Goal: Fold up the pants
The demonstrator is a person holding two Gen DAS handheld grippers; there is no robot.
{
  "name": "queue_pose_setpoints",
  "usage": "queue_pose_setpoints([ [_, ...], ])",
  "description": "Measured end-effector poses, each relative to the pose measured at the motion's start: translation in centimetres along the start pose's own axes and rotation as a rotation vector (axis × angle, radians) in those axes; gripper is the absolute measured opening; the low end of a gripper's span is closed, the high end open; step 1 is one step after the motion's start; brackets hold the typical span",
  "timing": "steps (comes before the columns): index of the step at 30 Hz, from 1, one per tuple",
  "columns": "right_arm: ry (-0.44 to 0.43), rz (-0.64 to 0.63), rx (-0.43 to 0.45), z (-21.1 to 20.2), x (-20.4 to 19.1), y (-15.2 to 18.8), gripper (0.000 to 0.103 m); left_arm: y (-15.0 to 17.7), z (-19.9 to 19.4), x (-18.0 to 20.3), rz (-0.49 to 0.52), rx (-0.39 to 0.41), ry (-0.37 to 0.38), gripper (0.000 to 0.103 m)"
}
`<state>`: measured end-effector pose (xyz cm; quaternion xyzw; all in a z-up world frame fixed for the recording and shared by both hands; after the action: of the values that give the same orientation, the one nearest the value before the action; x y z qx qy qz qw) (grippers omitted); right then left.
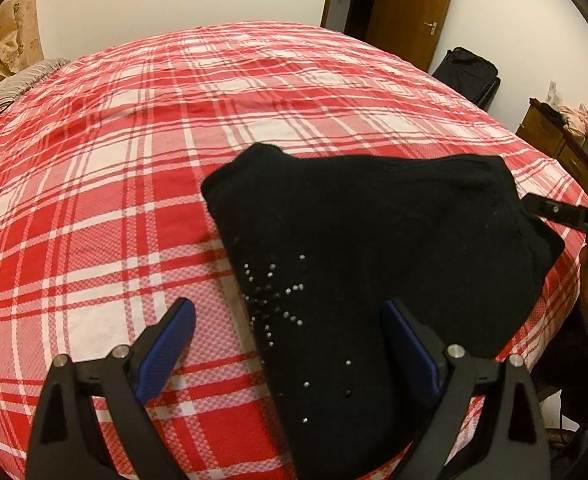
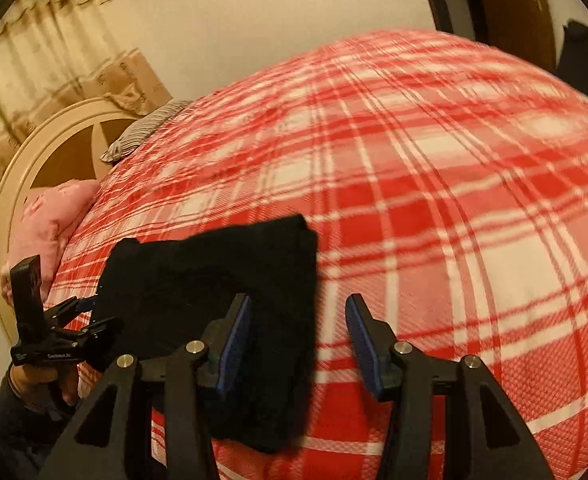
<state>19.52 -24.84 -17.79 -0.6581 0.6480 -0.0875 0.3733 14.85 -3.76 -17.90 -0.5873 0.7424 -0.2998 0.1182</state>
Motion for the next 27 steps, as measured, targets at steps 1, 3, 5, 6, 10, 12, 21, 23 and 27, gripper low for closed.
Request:
queue_pose_setpoints([
  [1,-0.014,0.021,-0.01,0.3,0.3,0.1,0.051,-0.1,0.1,0.0,0.002,0.003,0.001,0.098],
  [3,-0.056,0.054,-0.019,0.9,0.5,0.4,0.051,-0.2,0.3,0.0,0.002,0.008,0.005,0.1],
  [5,-0.07,0.043,-0.023,1.2,0.0,0.6,0.051,-0.4,0.5,0.0,0.002,0.013,0.007,0.102],
  [6,-0.075,0.037,-0.026,1.3,-0.2,0.6,0.051,-0.5,0.6,0.1,0.003,0.016,0.009,0.102],
  [10,-0.104,0.076,-0.036,2.3,-0.1,0.8,0.051,-1.0,1.1,0.1,0.003,0.02,0.019,0.103],
  [12,-0.101,0.073,-0.034,2.4,-0.3,0.8,0.051,-1.3,1.3,0.2,0.004,0.019,0.024,0.103],
  [21,-0.095,0.036,-0.036,3.1,-1.3,0.6,0.05,-1.8,1.5,0.0,-0.012,0.022,0.078,0.102],
  [23,-0.105,0.04,-0.036,3.1,-1.2,0.6,0.048,-2.0,1.5,0.1,-0.01,0.023,0.097,0.09],
  [27,-0.153,0.069,-0.039,3.2,-0.8,0.6,0.043,-2.3,1.5,0.2,-0.027,0.01,0.156,0.08],
])
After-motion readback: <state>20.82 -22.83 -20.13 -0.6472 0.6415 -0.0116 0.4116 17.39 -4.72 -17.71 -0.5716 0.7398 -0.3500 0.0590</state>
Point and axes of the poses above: each gripper's, at about its wrist camera, not at the fingertips, and z roughly the way its jaws point, x to its right, y to its underside, the point moved 2 cm from there along z, roughly the way its jaws point, and after that the axes turned 6 degrees about -z, right-handed, at the moved point
